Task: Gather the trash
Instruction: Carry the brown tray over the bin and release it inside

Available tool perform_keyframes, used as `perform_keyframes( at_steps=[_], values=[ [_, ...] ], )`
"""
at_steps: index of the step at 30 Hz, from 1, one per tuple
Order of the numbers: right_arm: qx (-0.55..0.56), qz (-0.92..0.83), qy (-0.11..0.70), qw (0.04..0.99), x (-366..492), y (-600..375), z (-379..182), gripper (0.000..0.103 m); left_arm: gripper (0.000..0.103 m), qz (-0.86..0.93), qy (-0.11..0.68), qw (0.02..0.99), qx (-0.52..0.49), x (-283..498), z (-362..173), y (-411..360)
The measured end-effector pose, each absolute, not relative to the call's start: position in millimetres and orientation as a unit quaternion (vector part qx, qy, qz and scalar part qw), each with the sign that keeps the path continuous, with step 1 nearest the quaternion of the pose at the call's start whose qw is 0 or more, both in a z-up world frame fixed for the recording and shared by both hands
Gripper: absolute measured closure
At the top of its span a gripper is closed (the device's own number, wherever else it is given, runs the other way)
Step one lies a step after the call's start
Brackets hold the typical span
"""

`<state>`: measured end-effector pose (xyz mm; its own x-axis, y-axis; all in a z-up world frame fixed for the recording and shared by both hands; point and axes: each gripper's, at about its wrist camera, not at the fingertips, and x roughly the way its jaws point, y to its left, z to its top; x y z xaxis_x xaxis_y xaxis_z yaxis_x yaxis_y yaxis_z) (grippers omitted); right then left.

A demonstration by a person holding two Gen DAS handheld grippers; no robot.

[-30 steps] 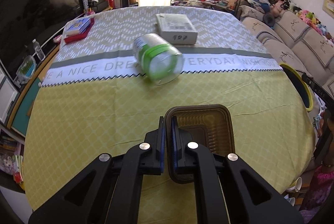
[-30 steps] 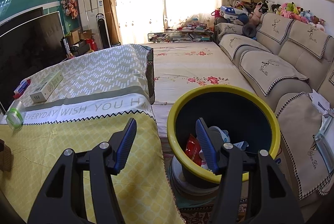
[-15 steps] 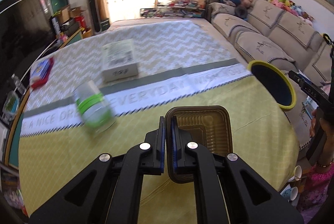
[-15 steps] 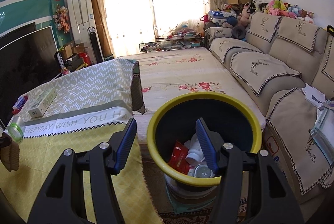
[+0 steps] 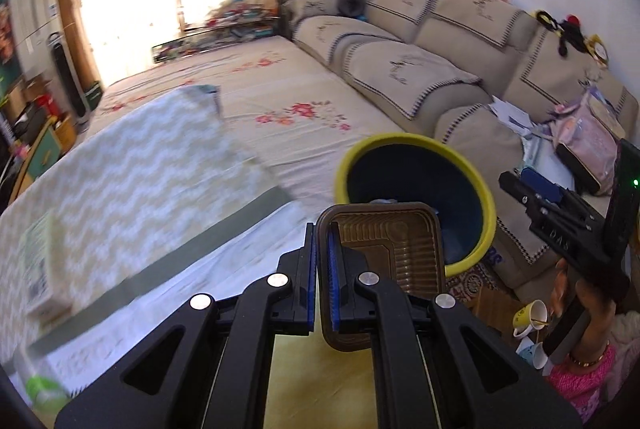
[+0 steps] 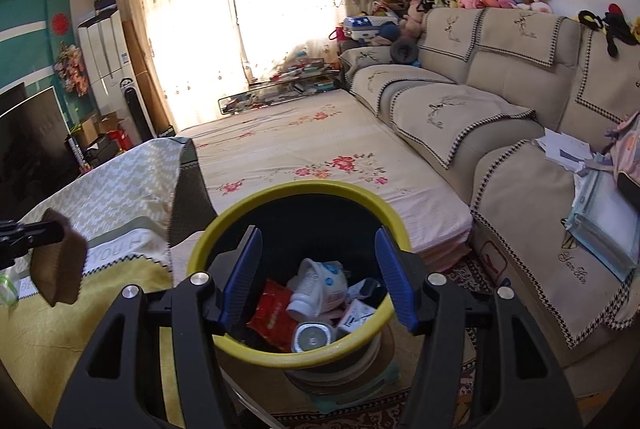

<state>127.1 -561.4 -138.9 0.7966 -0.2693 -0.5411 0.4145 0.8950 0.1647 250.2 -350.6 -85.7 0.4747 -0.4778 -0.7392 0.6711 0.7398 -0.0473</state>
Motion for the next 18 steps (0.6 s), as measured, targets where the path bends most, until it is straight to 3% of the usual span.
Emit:
perform_keyframes(
  at_steps=[14,16,18],
  values=[
    [0.161,-0.214,0.262,0.927,117.8,-595.2,-151.2,0.047,0.095,-0.369,0.413,0.812,0.188,287.3,-136.8,-486.0],
    [0.163,-0.216,0.263,0.926,117.1,-597.0,-151.5,0.047,0.077,-0.363,0.421,0.810,0.189,293.6,-146.0,-492.3],
    [0.163,-0.217,0.264,0.926,116.8,-597.8,-152.5,0.047,0.039,-0.355,0.424,0.812,0.186,298.8,-149.8,-495.6]
  ],
)
